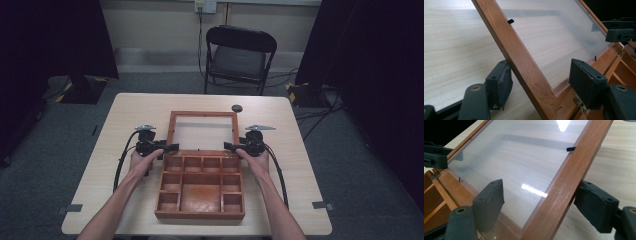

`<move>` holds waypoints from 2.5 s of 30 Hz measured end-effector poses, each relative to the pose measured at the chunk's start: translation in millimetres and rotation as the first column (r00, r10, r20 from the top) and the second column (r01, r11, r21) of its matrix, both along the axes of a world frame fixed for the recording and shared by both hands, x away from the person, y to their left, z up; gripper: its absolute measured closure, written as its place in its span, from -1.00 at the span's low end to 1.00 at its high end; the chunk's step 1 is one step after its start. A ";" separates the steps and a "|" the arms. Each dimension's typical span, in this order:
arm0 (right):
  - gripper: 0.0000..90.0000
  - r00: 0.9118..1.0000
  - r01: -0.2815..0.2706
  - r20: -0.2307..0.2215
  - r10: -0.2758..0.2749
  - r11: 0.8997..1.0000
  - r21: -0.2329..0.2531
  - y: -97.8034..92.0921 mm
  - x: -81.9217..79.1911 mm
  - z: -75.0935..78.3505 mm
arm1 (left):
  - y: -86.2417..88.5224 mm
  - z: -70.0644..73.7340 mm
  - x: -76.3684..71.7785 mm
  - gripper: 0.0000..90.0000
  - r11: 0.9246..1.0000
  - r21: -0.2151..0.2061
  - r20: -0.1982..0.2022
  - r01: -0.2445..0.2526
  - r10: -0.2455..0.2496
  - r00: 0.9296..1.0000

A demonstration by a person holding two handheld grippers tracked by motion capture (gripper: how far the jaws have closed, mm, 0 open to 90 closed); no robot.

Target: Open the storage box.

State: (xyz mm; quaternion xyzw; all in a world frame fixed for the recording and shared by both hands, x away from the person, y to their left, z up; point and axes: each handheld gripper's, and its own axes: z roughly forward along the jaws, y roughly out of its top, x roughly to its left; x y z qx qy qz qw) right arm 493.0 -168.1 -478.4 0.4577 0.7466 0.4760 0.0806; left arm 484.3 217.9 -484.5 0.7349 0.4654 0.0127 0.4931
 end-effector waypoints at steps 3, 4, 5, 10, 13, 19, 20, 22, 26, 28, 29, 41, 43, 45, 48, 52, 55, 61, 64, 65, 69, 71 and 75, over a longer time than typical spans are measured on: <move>-0.52 1.000 0.002 -0.010 -0.002 1.000 0.003 0.5 0.1 -0.8 | 0.3 -0.3 0.2 -0.24 1.000 -0.002 -0.005 0.000 0.000 1.000; -0.52 1.000 0.002 -0.012 -0.002 1.000 0.004 0.5 0.1 -1.0 | 0.4 -0.9 0.5 -0.24 1.000 -0.004 -0.005 0.000 0.000 1.000; -0.53 1.000 0.004 -0.015 -0.004 1.000 0.006 0.6 -0.1 -1.1 | 0.4 -1.0 0.5 -0.24 1.000 -0.006 -0.008 0.000 0.000 1.000; -0.55 1.000 0.007 -0.013 -0.007 1.000 0.001 1.7 0.2 -2.2 | -1.3 0.4 -0.4 -0.26 1.000 0.012 -0.006 -0.005 0.005 1.000; -0.56 1.000 0.011 -0.020 -0.011 1.000 0.003 2.6 0.6 -2.7 | -1.0 -0.6 0.3 -0.26 1.000 0.002 -0.007 -0.004 0.004 1.000; -0.60 0.999 0.019 -0.028 -0.019 1.000 0.006 3.8 1.1 -3.7 | -2.1 -1.6 1.2 -0.29 1.000 -0.002 -0.014 -0.008 0.008 1.000; -0.60 0.999 0.019 -0.028 -0.019 1.000 0.006 3.8 1.1 -3.7 | -2.1 -1.6 1.2 -0.29 1.000 -0.002 -0.014 -0.008 0.008 1.000; -0.61 0.999 0.027 -0.027 -0.027 1.000 0.000 4.4 1.5 -3.6 | -2.0 -1.8 1.4 -0.29 1.000 -0.003 -0.016 -0.007 0.007 1.000; -0.65 0.999 0.026 -0.031 -0.026 1.000 0.003 5.5 2.2 -4.8 | -2.3 -2.6 1.8 -0.31 1.000 -0.002 -0.019 -0.009 0.009 1.000; -0.66 0.999 0.026 -0.037 -0.026 1.000 0.005 5.6 2.6 -5.8 | -2.4 -3.9 2.6 -0.34 1.000 -0.006 -0.020 -0.006 0.006 1.000; -0.66 0.999 0.028 -0.041 -0.027 1.000 0.008 5.7 2.7 -6.1 | -2.8 -4.6 2.9 -0.35 1.000 -0.010 -0.023 -0.006 0.006 1.000; -0.70 0.996 0.042 -0.086 -0.040 0.999 0.019 4.5 5.1 -10.0 | -5.2 -7.8 4.6 -0.50 1.000 0.005 -0.044 -0.026 0.026 0.999; -0.70 0.994 0.042 -0.099 -0.039 0.999 0.025 3.9 5.6 -11.3 | -5.4 -8.1 4.7 -0.53 1.000 0.009 -0.043 -0.030 0.030 0.999; -0.69 0.994 0.044 -0.105 -0.041 0.999 0.030 3.4 6.1 -11.9 | -5.6 -7.9 4.6 -0.53 0.999 0.010 -0.042 -0.031 0.032 0.999; -0.69 0.993 0.044 -0.107 -0.040 0.999 0.028 3.3 6.4 -11.5 | -5.5 -7.7 4.6 -0.53 0.999 0.014 -0.043 -0.030 0.031 0.999; -0.69 0.993 0.046 -0.107 -0.043 0.999 0.027 2.7 6.1 -11.4 | -5.4 -7.4 4.3 -0.53 0.999 0.013 -0.041 -0.031 0.032 0.999; -0.68 0.993 0.057 -0.100 -0.057 0.998 0.005 0.3 4.7 -8.8 | -4.2 -6.7 3.9 -0.53 0.999 0.021 -0.041 -0.030 0.031 0.999; -0.67 0.994 0.062 -0.092 -0.062 0.998 -0.005 -3.1 2.8 -5.2 | 1.5 -1.8 3.0 -0.53 0.999 -0.004 -0.025 -0.042 0.042 0.999; -0.67 0.995 0.063 -0.081 -0.063 0.998 0.003 -4.0 1.7 -2.1 | 5.1 0.6 2.4 -0.52 0.999 0.008 -0.015 -0.052 0.053 0.998; -0.66 0.995 0.061 -0.078 -0.061 0.998 0.000 -4.3 0.7 -0.2 | 5.6 0.9 2.0 -0.52 0.998 0.009 -0.017 -0.055 0.055 0.998; -0.65 0.997 0.060 -0.056 -0.061 0.998 -0.021 -8.6 -3.7 5.6 | 8.8 5.3 -3.2 -0.52 0.997 0.046 0.004 -0.056 0.056 0.998; -0.65 0.997 0.057 -0.058 -0.058 0.998 -0.007 -11.4 -7.0 8.9 | 10.2 9.1 -8.1 -0.51 0.996 0.059 0.032 -0.060 0.058 0.998; -0.60 0.999 0.049 -0.018 -0.050 0.998 -0.038 -14.4 -17.5 17.4 | 16.4 14.6 -16.1 -0.47 0.996 0.076 0.057 -0.056 0.052 0.997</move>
